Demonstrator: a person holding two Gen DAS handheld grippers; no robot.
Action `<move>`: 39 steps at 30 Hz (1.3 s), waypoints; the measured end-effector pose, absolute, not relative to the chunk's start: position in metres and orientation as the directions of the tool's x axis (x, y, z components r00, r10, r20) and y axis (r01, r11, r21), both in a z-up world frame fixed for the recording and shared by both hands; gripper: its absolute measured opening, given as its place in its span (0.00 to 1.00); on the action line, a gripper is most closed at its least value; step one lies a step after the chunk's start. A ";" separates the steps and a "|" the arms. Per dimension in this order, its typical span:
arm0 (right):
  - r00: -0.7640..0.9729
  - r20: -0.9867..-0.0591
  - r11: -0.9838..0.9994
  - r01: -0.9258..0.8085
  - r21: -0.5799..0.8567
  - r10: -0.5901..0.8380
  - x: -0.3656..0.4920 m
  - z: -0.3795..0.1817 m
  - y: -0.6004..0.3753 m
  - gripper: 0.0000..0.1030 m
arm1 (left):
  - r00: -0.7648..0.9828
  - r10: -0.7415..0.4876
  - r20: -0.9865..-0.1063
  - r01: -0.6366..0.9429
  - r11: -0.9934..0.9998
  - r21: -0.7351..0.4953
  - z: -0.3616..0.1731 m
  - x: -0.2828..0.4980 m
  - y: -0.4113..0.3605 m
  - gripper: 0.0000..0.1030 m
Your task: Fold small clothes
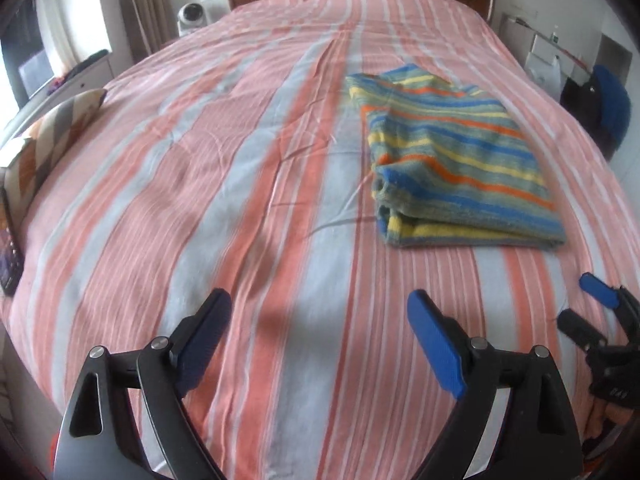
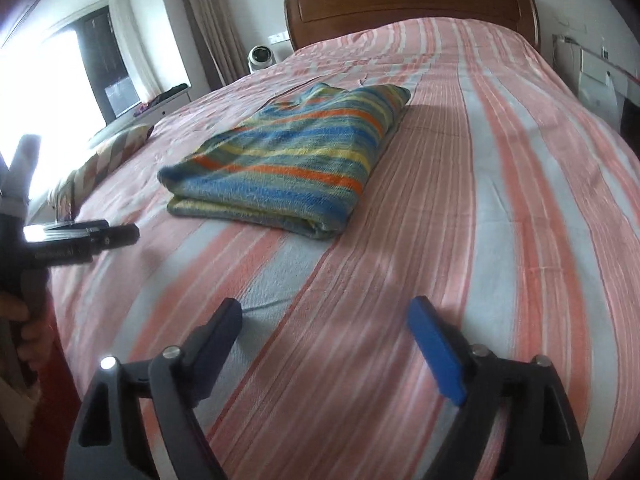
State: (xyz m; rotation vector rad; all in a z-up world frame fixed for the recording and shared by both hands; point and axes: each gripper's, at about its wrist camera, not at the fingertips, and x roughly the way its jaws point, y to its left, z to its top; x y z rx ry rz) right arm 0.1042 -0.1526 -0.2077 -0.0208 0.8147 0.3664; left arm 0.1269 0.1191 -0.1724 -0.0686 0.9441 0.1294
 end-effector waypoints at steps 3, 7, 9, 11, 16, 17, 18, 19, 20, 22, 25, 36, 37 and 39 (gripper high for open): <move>0.638 -0.715 0.939 -0.334 0.078 0.286 0.105 -0.209 -0.143 0.88 | 0.576 0.090 -0.813 -0.145 0.989 0.007 -0.176 0.127 0.120 0.88; 0.638 -0.712 0.937 -0.342 0.079 0.293 0.105 -0.211 -0.143 0.89 | 0.575 0.094 -0.813 -0.146 0.989 0.010 -0.190 0.129 0.123 0.96; 0.643 -0.706 0.936 -0.343 0.080 0.296 0.105 -0.211 -0.143 0.90 | 0.594 0.080 -0.801 -0.152 0.988 -0.015 -0.199 0.128 0.127 1.00; 0.646 -0.705 0.936 -0.343 0.075 0.293 0.104 -0.212 -0.143 0.90 | 0.637 0.062 -0.769 -0.151 0.987 -0.046 -0.205 0.121 0.130 1.00; 0.645 -0.709 0.936 -0.346 0.063 0.286 0.105 -0.213 -0.140 0.92 | 0.652 0.076 -0.754 -0.152 0.988 -0.031 -0.207 0.116 0.125 1.00; 0.644 -0.710 0.936 -0.348 0.060 0.285 0.105 -0.213 -0.139 0.93 | 0.648 0.077 -0.757 -0.152 0.988 -0.030 -0.207 0.117 0.125 1.00; 0.643 -0.712 0.935 -0.349 0.057 0.283 0.105 -0.213 -0.138 0.93 | 0.644 0.075 -0.761 -0.154 0.987 -0.033 -0.206 0.118 0.125 1.00; 0.641 -0.714 0.935 -0.350 0.055 0.282 0.105 -0.213 -0.138 0.94 | 0.644 0.074 -0.761 -0.158 0.987 -0.038 -0.206 0.118 0.125 1.00; 0.639 -0.715 0.934 -0.352 0.055 0.283 0.105 -0.213 -0.137 0.95 | 0.644 0.073 -0.761 -0.164 0.986 -0.044 -0.206 0.118 0.125 1.00; 0.635 -0.717 0.932 -0.357 0.060 0.289 0.106 -0.214 -0.138 0.96 | 0.643 0.079 -0.761 -0.170 0.985 -0.041 -0.207 0.118 0.124 1.00; 0.625 -0.720 0.927 -0.368 0.070 0.302 0.106 -0.214 -0.137 0.99 | 0.642 0.062 -0.764 -0.148 0.988 -0.044 -0.207 0.116 0.126 1.00; 0.581 -0.713 0.915 -0.327 0.236 0.392 0.118 -0.176 -0.152 0.99 | 0.661 -0.141 -0.737 0.012 0.984 -0.177 -0.137 0.165 0.157 0.99; 0.598 -0.683 0.908 -0.285 0.306 0.418 0.132 -0.167 -0.161 0.99 | 0.634 -0.210 -0.744 0.042 0.970 -0.238 -0.136 0.187 0.161 0.99; 0.612 -0.643 0.880 -0.223 0.418 0.461 0.167 -0.157 -0.176 0.99 | 0.561 -0.319 -0.764 0.070 0.938 -0.341 -0.145 0.228 0.165 0.99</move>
